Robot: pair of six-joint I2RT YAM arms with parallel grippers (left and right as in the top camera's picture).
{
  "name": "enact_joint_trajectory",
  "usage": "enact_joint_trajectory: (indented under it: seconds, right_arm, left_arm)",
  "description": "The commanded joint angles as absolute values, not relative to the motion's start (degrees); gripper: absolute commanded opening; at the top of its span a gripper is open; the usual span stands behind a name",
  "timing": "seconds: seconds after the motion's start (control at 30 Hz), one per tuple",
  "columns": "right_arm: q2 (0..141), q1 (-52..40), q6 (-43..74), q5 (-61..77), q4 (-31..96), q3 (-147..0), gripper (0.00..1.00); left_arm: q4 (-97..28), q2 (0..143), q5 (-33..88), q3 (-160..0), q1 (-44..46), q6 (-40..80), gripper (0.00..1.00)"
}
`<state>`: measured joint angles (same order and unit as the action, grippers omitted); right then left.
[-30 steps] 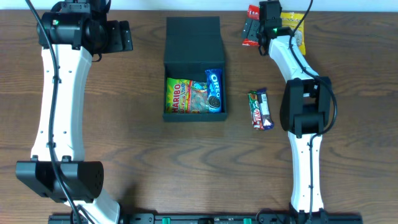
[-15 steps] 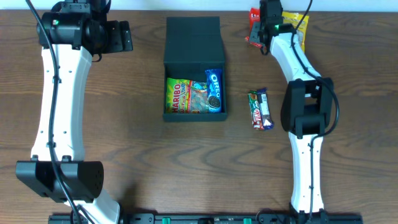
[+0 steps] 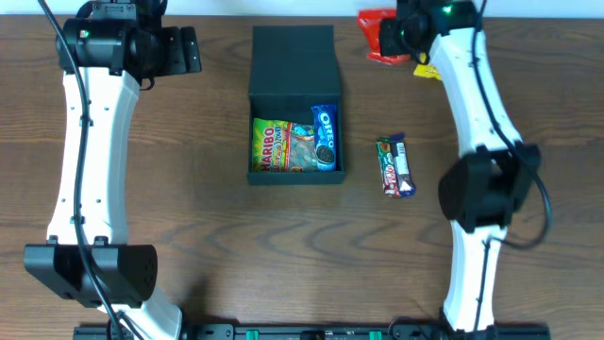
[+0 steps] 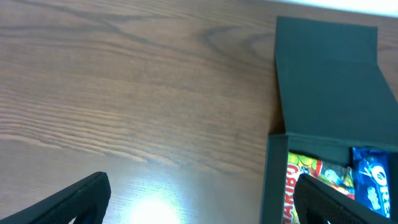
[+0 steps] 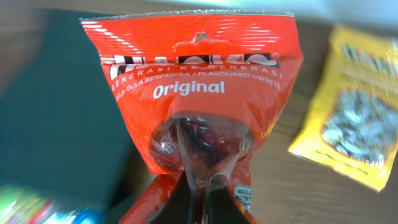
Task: Pack container
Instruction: 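Grasp the red candy bag with the right gripper and lift it, then place the red candy bag into the box and release it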
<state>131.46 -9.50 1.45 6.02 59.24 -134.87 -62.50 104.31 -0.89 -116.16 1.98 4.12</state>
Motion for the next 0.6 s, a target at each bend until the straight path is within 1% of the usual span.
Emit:
enact_joint_trajectory:
  seconds: [0.0, 0.07, 0.17, 0.23, 0.47, 0.57]
  right_arm:
    - [126.4, -12.3, -11.6, 17.8, 63.5, -136.6, 0.01]
    - [125.7, -14.0, -19.8, 23.9, 69.6, -136.6, 0.01]
    - [125.8, -17.0, -26.1, 25.1, 78.0, -135.6, 0.01]
    - [125.8, -19.8, -29.3, 25.6, 80.8, -134.1, 0.01]
    - [125.8, -27.7, -37.8, 26.8, 81.6, -126.0, 0.01]
    - [125.8, -30.4, -38.9, 26.8, 78.1, -120.1, 0.01]
  left_arm:
    - [-61.4, 103.0, -5.0, -116.0, 1.8, 2.8, 0.95]
    - [-60.1, 102.9, -5.5, -116.1, 1.5, 1.5, 0.95]
    - [-59.3, 102.6, -5.4, -117.1, 0.3, 1.4, 0.95]
    - [-58.7, 101.9, -4.6, -117.7, -0.9, 1.4, 0.95]
    - [-58.4, 100.4, -3.2, -117.9, -3.0, 1.4, 0.95]
    - [-58.6, 100.3, -2.9, -117.9, -3.0, 1.4, 0.95]
